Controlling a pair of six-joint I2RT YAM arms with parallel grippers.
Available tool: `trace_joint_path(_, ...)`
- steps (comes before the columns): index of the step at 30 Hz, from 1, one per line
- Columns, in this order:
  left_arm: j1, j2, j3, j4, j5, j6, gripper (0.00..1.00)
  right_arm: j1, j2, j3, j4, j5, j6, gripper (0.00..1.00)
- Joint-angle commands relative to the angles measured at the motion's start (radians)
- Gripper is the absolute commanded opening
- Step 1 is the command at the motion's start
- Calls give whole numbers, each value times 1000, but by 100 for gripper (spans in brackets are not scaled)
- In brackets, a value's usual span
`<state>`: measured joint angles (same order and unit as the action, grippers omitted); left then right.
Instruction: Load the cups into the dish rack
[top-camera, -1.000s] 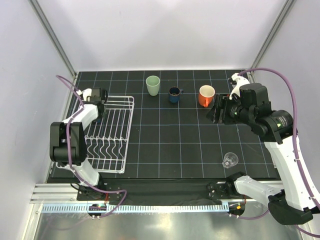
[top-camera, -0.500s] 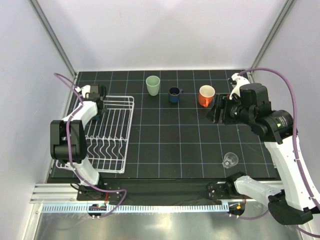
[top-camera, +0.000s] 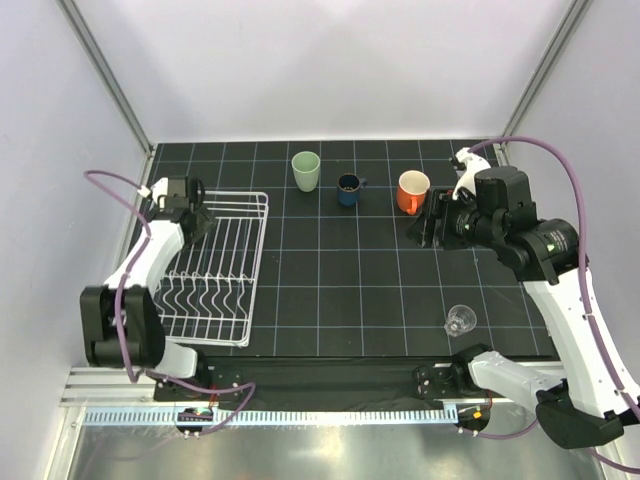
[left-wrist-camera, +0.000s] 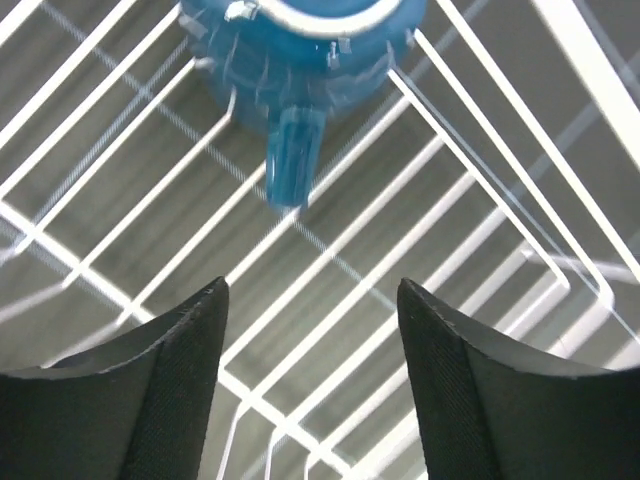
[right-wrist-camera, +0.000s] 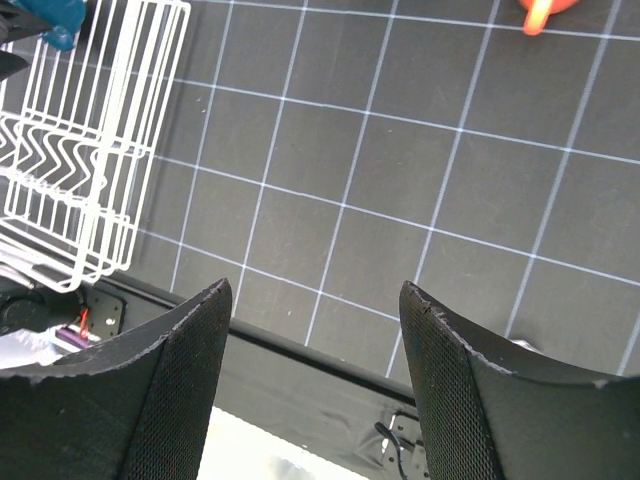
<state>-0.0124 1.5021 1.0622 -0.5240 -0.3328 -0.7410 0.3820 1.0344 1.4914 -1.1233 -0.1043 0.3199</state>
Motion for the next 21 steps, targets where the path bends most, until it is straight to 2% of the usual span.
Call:
trace_joint_path(1, -9, -150, -28, -62, 57, -54, 68, -5, 13, -22, 62, -60, -4, 69)
trace_joint_path(7, -73, -371, -77, -154, 204, -90, 66, -3, 68, -69, 106, -124, 36, 69)
trace_joint_path(14, -432, -615, -201, -325, 259, -204, 68, -3, 160, -46, 106, -146, 82, 69)
trace_joint_path(17, -494, -719, -228, -382, 281, -256, 68, -5, 199, -45, 106, -135, 108, 69)
trace_joint_path(21, -497, -819, -190, -468, 311, -178, 70, -5, 255, -46, 120, -103, 145, 69)
